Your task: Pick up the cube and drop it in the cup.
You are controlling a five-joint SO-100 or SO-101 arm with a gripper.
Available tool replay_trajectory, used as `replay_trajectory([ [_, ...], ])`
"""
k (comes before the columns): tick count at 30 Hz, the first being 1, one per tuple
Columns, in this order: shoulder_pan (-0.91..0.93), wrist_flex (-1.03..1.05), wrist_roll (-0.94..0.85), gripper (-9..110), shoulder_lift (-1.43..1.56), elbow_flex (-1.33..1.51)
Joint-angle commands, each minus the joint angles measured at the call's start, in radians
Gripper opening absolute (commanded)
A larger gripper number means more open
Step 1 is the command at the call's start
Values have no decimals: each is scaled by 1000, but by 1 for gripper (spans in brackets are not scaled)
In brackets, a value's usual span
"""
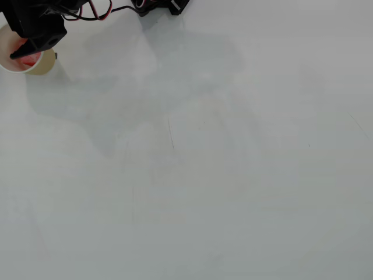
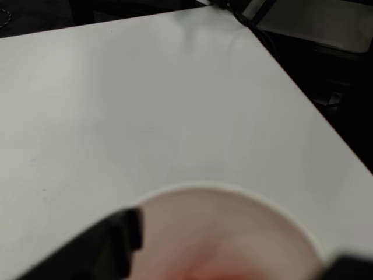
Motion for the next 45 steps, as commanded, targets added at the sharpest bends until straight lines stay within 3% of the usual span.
replay_trajectory([
  [1,-2,-23,9,35,17,-92],
  [5,2,-23,2,12,18,-92],
  [9,8,-21,-2,0,20,-92],
  [22,-89,-25,11,0,60,-83],
  [45,-762,100,11,0,483,202],
])
